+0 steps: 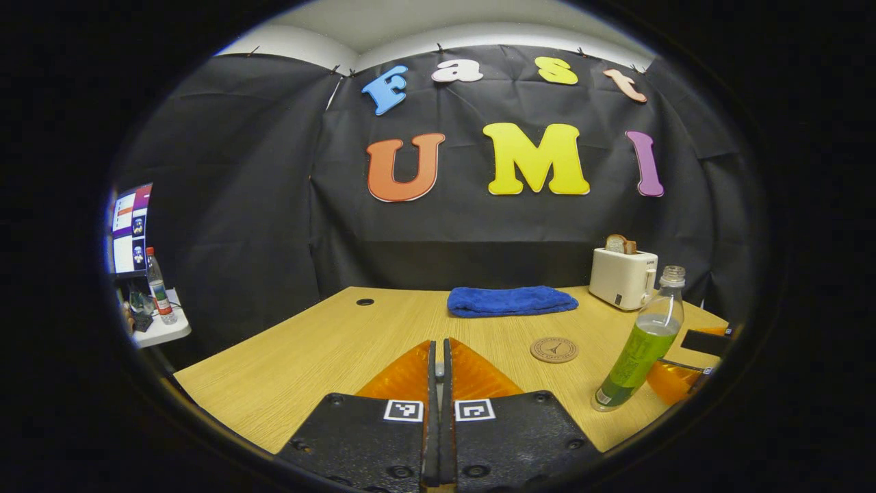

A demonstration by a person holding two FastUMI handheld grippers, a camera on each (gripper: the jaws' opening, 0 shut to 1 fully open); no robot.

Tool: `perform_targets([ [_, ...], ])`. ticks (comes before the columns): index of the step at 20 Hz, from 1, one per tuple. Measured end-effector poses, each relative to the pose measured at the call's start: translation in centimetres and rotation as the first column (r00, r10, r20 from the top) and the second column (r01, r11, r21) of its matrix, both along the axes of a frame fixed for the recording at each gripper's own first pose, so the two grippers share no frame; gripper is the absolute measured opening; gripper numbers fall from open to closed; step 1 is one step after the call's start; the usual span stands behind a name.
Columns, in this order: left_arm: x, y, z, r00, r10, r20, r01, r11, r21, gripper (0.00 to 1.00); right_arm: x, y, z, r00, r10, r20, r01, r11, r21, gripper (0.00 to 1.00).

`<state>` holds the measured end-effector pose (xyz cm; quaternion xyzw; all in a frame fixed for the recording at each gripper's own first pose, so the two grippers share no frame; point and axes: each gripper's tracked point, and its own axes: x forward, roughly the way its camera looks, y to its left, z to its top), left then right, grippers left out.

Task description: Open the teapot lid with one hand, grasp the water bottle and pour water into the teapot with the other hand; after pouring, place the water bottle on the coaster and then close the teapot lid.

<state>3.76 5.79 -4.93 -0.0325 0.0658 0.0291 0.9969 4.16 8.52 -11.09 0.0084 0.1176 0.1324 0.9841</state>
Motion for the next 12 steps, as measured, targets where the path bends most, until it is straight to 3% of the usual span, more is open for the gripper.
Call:
perform_targets([
  [8, -0.8, 1.1, 0.7, 1.0, 0.009, 0.014, -0.009, 1.0, 0.006, 0.03, 2.3, 1.7, -1.3, 0.999, -0.028, -0.042, 0.028, 1.0, -0.006, 0.95],
  [12, -0.5, 1.7, 1.5, 0.999, 0.012, 0.035, -0.011, 1.0, -0.013, 0.03, 2.5, 1.4, -1.1, 0.998, -0.052, -0.044, 0.052, 0.999, 0.003, 0.79],
])
